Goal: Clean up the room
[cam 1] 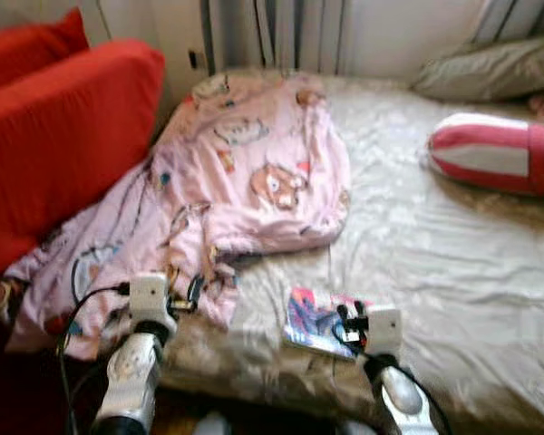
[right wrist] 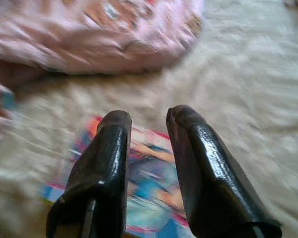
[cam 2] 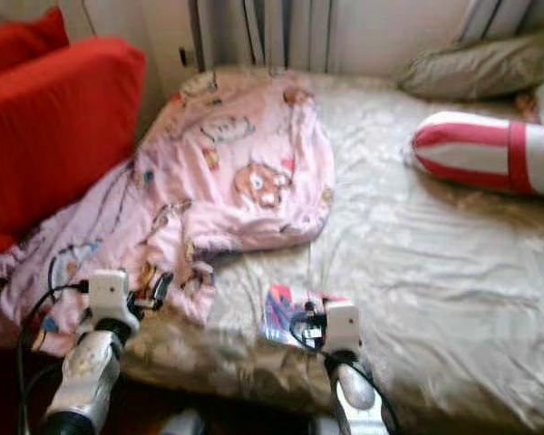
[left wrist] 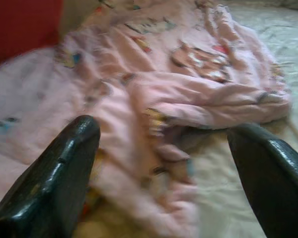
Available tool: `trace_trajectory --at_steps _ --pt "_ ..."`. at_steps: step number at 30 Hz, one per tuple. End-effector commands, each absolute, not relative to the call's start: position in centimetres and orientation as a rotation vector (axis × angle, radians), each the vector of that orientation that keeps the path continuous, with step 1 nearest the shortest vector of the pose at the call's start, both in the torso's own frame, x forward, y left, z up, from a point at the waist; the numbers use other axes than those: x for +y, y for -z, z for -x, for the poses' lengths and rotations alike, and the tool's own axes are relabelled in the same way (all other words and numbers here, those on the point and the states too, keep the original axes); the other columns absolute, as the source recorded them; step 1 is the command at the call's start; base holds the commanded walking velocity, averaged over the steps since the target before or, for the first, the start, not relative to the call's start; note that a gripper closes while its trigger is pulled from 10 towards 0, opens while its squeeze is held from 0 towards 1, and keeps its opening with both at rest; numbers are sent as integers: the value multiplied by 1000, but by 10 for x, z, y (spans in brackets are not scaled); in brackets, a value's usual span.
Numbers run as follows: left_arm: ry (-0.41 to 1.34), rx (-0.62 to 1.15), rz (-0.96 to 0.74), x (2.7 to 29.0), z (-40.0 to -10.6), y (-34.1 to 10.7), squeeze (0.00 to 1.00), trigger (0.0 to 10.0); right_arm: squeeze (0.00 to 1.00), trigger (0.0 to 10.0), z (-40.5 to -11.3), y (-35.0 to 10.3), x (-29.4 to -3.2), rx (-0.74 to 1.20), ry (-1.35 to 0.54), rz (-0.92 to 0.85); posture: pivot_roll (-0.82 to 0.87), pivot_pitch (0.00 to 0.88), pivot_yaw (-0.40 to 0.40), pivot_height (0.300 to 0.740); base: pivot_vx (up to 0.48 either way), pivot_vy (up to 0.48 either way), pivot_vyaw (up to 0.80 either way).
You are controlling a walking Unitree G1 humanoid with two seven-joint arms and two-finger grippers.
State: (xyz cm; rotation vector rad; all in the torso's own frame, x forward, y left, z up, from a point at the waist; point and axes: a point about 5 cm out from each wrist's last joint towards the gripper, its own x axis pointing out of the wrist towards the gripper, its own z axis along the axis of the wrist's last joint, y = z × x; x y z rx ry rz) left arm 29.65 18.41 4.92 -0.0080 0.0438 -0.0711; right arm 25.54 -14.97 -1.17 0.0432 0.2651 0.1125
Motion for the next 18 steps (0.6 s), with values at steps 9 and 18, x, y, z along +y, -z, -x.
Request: trace_trajectory --at_steps 9,18 --pt "97 17 19 180 -301 -56 0 10000 0 10000 -261 14 -150 315 -88 -50 5 114 -38 650 185 0 0" --pt "121 -3 3 179 -306 -65 0 10000 0 10000 -270 15 -147 387 -59 -100 37 147 -17 650 0 0 0"
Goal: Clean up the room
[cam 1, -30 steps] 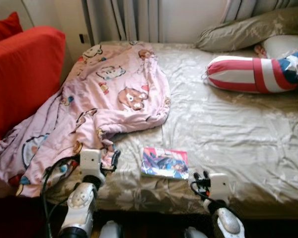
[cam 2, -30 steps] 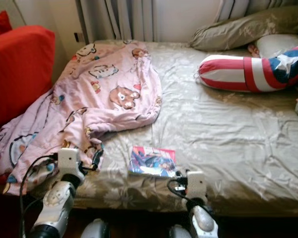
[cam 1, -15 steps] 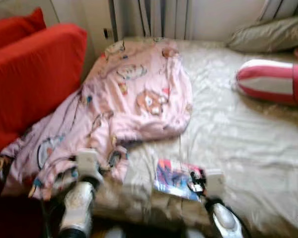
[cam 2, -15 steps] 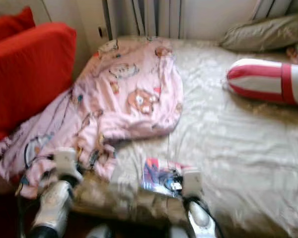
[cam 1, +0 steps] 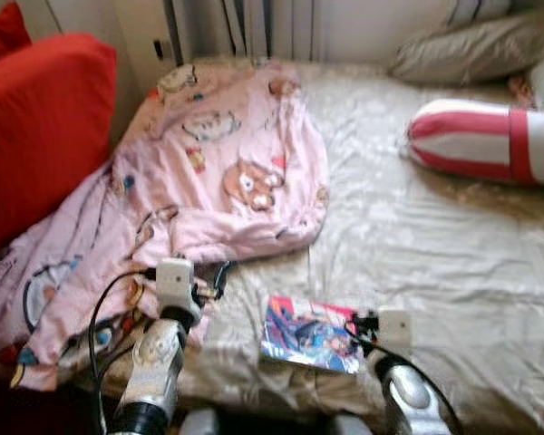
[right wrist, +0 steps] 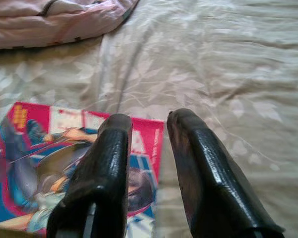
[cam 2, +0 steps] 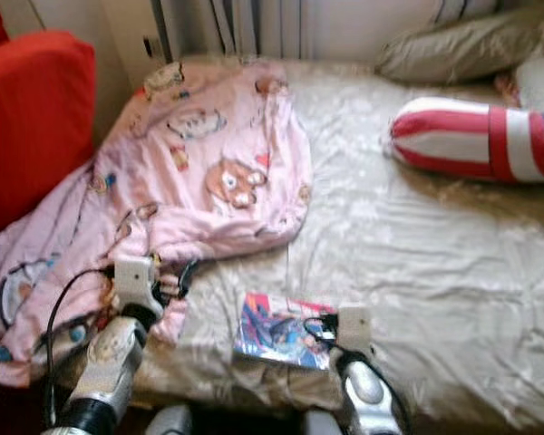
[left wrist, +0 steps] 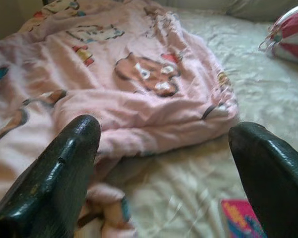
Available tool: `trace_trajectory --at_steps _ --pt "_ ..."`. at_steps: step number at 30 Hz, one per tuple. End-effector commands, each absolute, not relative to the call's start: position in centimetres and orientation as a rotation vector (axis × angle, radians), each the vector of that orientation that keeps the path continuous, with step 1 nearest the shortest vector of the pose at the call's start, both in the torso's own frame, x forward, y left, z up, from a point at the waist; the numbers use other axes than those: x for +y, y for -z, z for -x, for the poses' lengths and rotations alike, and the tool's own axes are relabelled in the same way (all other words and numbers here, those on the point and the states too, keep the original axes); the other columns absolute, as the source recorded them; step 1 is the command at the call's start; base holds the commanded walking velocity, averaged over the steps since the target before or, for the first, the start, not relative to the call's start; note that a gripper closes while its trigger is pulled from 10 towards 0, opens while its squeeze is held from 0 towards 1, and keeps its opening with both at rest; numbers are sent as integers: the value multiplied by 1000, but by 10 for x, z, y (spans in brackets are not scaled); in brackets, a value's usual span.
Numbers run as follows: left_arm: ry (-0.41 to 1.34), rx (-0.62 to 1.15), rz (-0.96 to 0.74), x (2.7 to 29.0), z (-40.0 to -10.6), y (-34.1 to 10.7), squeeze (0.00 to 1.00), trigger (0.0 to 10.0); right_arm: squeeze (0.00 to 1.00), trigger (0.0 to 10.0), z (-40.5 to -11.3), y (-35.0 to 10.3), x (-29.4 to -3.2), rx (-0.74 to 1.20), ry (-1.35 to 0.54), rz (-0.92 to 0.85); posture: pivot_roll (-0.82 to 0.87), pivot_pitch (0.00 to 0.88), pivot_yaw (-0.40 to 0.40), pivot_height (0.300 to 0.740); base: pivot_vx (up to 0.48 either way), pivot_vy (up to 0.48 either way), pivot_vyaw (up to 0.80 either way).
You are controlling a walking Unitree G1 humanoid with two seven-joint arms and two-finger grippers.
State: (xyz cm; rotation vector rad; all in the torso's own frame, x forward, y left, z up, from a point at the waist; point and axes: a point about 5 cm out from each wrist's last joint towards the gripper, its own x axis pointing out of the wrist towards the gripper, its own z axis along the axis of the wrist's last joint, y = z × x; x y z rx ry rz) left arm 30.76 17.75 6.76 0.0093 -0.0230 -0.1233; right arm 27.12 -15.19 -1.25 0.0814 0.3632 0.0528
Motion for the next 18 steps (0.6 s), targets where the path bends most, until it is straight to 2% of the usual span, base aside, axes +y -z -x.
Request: trace_trajectory --at_steps 1,18 --pt "124 -4 1 179 -306 -65 0 10000 0 10000 -272 14 -146 385 -61 -103 37 147 -17 650 0 0 0" --pt "161 -16 -19 181 -301 -75 0 10000 0 10000 -272 21 -144 474 10 -116 95 268 37 650 0 0 0"
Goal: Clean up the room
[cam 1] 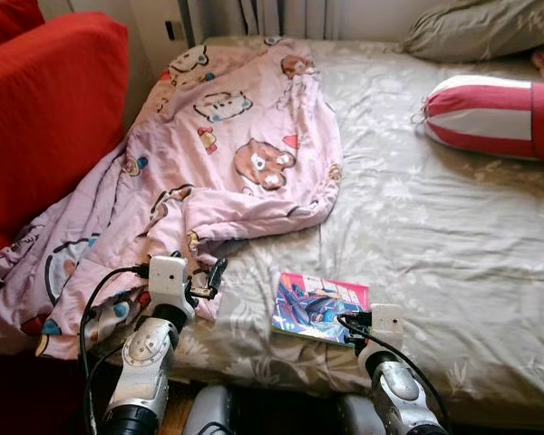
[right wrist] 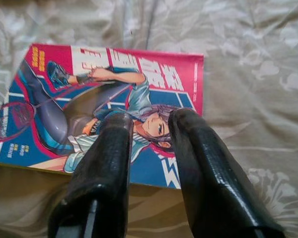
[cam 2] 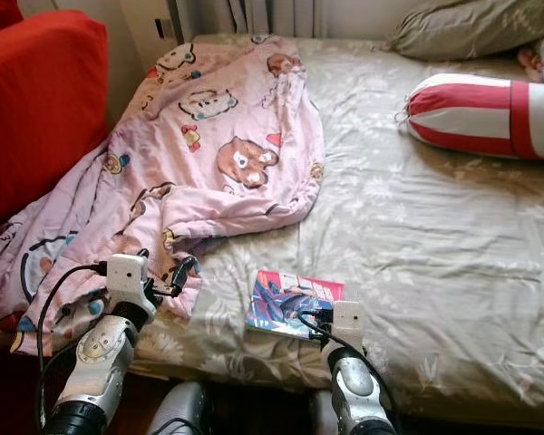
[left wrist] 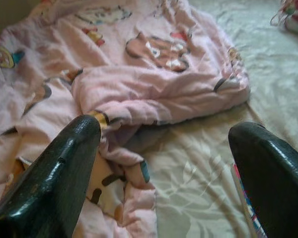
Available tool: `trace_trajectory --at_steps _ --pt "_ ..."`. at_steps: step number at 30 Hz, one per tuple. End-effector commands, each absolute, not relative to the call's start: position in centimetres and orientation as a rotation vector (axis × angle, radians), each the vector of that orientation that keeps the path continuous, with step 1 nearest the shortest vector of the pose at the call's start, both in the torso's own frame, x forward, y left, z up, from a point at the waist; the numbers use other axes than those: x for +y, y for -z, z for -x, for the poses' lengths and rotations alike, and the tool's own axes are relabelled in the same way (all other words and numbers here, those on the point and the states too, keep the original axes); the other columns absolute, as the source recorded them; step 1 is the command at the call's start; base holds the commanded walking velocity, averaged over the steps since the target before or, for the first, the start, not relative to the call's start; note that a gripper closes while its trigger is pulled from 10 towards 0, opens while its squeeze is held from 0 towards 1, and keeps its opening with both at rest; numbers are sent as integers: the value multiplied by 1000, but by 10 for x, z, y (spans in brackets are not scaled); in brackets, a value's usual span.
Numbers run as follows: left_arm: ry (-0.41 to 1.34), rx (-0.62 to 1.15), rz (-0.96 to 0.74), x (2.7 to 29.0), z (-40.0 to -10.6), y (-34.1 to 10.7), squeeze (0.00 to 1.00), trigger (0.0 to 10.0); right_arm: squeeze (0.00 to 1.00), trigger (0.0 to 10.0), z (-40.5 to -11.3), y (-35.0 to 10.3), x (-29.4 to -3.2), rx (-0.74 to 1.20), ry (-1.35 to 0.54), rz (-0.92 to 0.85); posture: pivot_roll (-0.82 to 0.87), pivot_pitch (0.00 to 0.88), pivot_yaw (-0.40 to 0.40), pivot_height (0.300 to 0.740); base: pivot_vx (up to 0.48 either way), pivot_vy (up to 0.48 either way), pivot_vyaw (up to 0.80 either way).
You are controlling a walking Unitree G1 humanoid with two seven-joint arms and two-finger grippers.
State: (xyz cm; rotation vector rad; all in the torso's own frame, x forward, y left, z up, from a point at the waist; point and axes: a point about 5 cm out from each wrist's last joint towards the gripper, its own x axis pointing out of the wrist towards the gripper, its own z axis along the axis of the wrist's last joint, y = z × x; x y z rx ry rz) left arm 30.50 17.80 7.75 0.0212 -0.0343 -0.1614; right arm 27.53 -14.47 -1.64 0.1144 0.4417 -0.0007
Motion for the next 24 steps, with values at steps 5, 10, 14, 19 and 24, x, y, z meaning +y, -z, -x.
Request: trace_trajectory --at_steps 5,10,14,19,24 --pt "158 -15 -18 181 -299 -76 0 10000 0 10000 -272 21 -144 472 6 -92 96 297 38 635 0 0 0" --pt "157 -9 -16 181 -294 -76 0 10000 0 10000 -274 17 -151 429 30 -106 101 310 37 630 0 0 0" --pt "151 0 -16 183 -291 -75 0 10000 0 10000 -277 14 -155 413 52 -113 107 315 38 630 0 0 0" --pt "143 13 -20 186 -287 -75 0 10000 0 10000 -278 14 -158 436 65 -119 116 316 43 625 0 0 0" --pt "140 17 -22 187 -287 -75 0 10000 0 10000 -279 12 -158 412 65 -120 113 314 44 600 0 0 0"
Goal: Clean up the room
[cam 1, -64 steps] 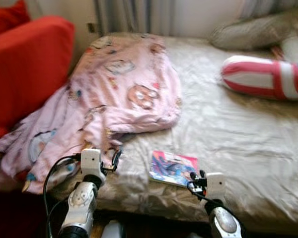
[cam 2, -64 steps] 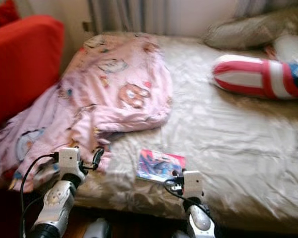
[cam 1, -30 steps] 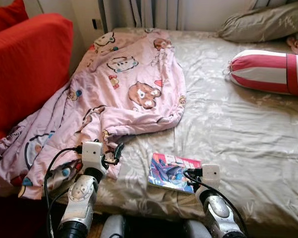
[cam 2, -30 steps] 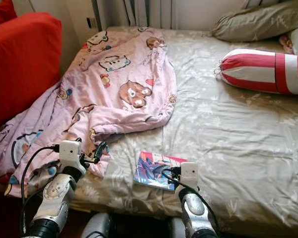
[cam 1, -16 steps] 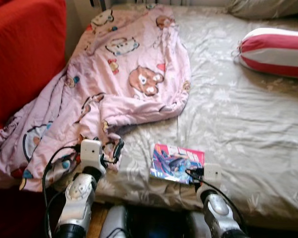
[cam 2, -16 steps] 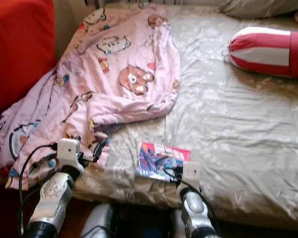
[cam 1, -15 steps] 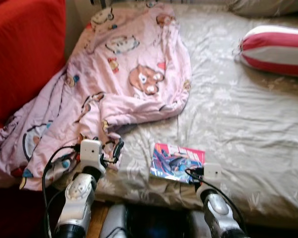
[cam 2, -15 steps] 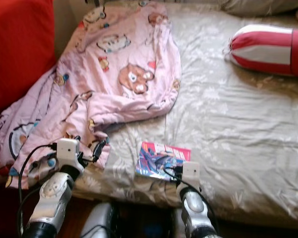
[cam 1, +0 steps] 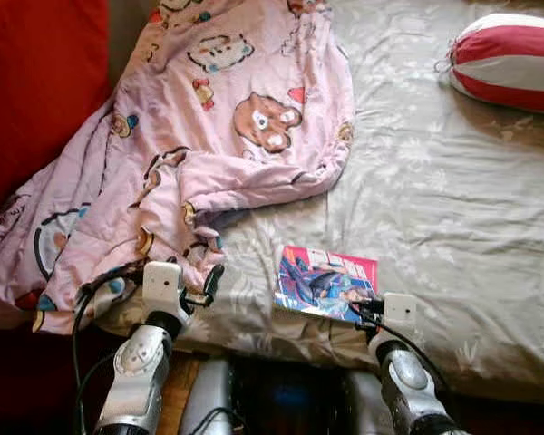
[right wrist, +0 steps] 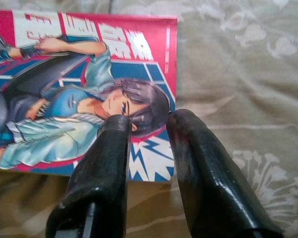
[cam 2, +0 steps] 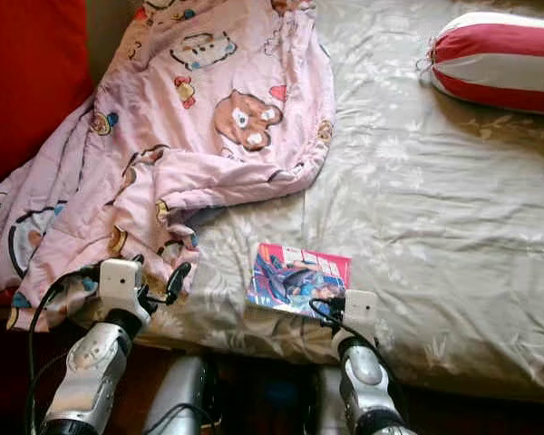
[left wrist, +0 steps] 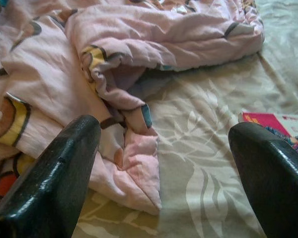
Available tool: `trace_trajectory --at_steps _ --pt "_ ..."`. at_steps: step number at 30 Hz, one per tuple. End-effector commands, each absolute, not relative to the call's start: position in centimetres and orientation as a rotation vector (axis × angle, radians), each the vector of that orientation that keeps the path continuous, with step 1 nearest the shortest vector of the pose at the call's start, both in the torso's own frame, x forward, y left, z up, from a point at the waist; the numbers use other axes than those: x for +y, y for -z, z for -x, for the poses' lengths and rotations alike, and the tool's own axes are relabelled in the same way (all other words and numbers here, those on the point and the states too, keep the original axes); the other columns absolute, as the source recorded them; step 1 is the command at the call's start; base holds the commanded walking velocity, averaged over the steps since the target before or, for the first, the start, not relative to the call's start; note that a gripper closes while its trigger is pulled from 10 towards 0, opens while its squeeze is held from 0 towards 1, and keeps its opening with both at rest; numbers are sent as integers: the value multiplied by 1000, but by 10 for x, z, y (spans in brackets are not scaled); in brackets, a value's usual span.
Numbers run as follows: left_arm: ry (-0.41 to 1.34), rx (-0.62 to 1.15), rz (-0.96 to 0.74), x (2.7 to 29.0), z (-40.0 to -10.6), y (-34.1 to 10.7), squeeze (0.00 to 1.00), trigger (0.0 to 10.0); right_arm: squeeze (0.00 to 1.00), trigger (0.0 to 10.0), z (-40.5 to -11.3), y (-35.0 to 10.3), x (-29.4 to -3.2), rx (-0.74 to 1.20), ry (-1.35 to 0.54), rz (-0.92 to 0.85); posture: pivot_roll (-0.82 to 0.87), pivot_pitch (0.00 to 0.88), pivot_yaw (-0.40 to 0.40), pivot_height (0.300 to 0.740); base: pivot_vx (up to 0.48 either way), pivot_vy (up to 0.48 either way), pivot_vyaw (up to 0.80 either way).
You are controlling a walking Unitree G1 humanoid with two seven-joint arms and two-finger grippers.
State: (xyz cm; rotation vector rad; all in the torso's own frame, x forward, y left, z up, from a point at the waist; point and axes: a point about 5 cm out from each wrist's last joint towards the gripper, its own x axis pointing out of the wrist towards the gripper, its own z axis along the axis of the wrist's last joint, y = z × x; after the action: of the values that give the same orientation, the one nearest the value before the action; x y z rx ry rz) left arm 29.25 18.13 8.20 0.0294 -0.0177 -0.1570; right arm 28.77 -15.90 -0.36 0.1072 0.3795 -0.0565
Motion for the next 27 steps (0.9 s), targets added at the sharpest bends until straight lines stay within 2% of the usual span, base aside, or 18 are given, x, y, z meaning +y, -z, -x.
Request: trace_trajectory --at_steps 1,8,16,27 --pt "139 17 -23 187 -287 -76 0 10000 0 10000 -279 11 -159 398 70 -129 113 314 44 600 0 0 0" --pt "141 19 -22 185 -288 -77 0 10000 0 10000 -278 12 -162 393 87 -145 115 311 47 600 0 0 0" --pt "131 27 -26 187 -286 -75 0 10000 0 10000 -292 -3 -166 314 98 -261 126 310 49 600 0 0 0" --pt "110 31 -42 196 -277 -77 0 10000 0 10000 -297 -4 -173 336 135 -393 189 315 63 600 0 0 0"
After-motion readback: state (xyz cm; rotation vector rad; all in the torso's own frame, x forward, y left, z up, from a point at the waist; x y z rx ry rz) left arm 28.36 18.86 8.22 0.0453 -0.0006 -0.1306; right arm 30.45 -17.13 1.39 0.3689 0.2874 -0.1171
